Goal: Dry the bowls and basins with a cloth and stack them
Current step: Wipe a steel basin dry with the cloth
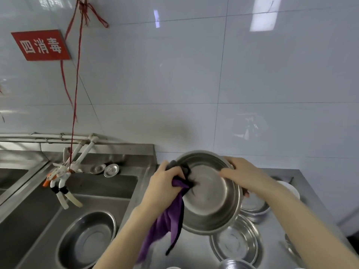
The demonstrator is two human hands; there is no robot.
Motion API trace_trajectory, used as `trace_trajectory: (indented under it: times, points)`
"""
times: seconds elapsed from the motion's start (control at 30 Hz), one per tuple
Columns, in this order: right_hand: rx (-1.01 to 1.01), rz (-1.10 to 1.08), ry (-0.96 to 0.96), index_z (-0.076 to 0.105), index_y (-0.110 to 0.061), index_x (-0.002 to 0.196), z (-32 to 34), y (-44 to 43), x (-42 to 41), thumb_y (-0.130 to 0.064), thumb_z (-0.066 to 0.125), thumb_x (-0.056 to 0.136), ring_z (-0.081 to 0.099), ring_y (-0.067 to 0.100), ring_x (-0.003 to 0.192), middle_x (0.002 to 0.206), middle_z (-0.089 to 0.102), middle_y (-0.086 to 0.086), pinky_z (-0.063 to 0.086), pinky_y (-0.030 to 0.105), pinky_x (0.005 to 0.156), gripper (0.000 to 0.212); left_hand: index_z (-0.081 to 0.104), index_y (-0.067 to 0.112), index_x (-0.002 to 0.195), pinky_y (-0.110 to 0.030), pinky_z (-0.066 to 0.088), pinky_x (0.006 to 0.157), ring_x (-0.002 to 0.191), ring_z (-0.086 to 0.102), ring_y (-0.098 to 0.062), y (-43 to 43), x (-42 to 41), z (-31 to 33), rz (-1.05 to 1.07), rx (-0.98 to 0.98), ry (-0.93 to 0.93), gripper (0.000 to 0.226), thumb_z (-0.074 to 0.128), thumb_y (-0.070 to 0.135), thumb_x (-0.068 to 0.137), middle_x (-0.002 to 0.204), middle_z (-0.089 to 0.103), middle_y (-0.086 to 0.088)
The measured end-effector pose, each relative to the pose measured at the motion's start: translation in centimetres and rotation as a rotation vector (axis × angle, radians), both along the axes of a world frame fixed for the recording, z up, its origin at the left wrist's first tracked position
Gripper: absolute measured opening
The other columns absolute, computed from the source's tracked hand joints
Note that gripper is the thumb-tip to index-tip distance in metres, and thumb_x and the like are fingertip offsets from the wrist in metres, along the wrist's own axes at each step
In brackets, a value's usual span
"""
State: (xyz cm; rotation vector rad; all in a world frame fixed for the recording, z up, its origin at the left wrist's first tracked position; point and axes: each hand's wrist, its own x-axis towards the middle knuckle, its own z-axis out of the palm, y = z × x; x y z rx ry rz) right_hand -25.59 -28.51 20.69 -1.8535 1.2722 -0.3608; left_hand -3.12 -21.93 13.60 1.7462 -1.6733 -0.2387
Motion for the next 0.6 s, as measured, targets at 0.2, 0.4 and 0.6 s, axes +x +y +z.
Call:
trace_trajectory:
  times: [0.2,0.4,0.6]
  points:
    - [0.007,-0.266,-0.400,0.047,-0.031,0.130,-4.4,4.5,3.7,-0.019,0.064,0.091,0.066,0.018,0.048,0.092,0.067,-0.003,0.048,0.028,0.040,0.044,0.063,0.025,0.079,-0.009,0.035,0.065,0.083,0.053,-0.006,0.7,-1.8,-0.2,0.448,-0.045,0.479,0.019,0.074,0.011,0.076,0.093,0.052,0.003]
    - [0.093,-0.363,-0.480,0.059,-0.013,0.104,-5.9,4.0,3.8,0.006,0.046,0.085,0.064,0.038,0.049,0.077,0.066,0.016,0.052,0.037,0.043,0.031,0.062,0.022,0.080,-0.003,0.037,0.065,0.081,0.051,-0.001,2.0,-2.9,-1.4,0.394,-0.026,0.425,0.017,0.075,0.012,0.077,0.097,0.048,0.005]
    - [0.110,0.116,0.071,0.061,-0.005,0.095,-2.8,1.7,0.5,0.000,0.053,0.081,0.060,0.019,0.050,0.069,0.064,0.009,0.052,0.033,0.049,0.017,0.065,0.025,0.085,-0.022,0.042,0.067,0.077,0.052,-0.012,1.2,0.7,-0.9,-0.059,0.087,-0.141,0.016,0.075,0.018,0.076,0.099,0.038,0.012]
